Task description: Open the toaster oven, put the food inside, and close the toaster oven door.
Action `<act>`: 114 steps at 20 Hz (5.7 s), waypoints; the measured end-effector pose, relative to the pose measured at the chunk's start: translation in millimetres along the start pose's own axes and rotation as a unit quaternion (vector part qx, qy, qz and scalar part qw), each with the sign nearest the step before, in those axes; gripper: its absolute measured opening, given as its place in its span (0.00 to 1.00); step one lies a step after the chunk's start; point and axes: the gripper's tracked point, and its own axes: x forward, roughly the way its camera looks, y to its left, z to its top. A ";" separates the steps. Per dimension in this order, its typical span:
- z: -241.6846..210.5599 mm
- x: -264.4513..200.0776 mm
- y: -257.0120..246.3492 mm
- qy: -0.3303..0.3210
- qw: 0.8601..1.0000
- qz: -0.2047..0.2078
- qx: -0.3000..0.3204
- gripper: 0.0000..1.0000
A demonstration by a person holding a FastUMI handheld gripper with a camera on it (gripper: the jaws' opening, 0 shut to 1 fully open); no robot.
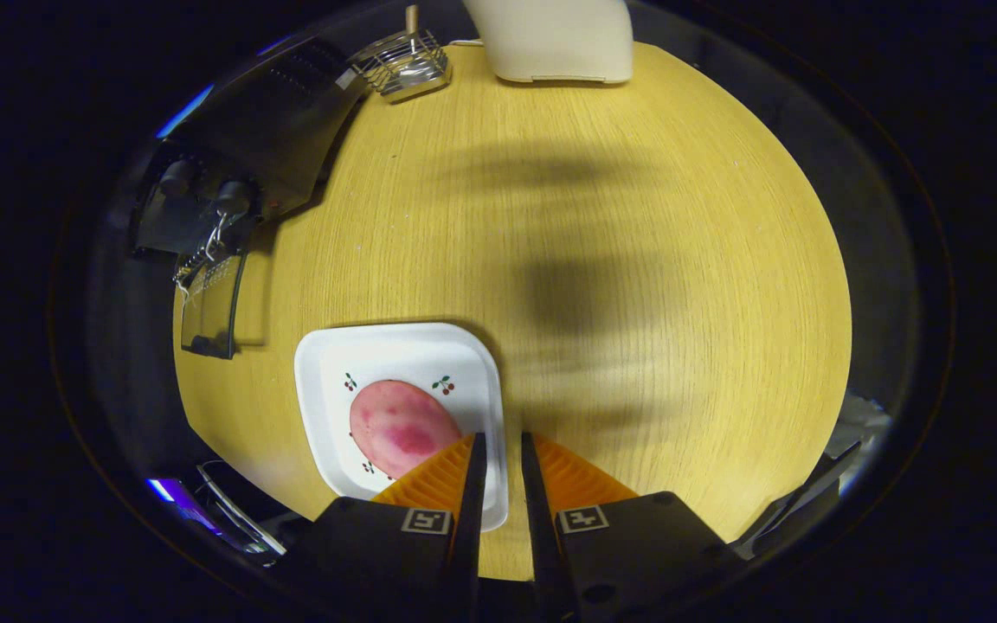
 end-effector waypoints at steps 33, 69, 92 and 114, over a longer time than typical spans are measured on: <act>-42.6 -62.9 181.0 -0.114 0.910 0.292 0.271 0.05; 152.0 28.0 356.7 -0.265 0.717 0.198 0.613 0.06; 82.9 -68.6 369.8 -0.326 0.890 0.232 0.219 0.98; -30.2 47.1 326.7 -0.231 0.965 0.000 -0.123 0.99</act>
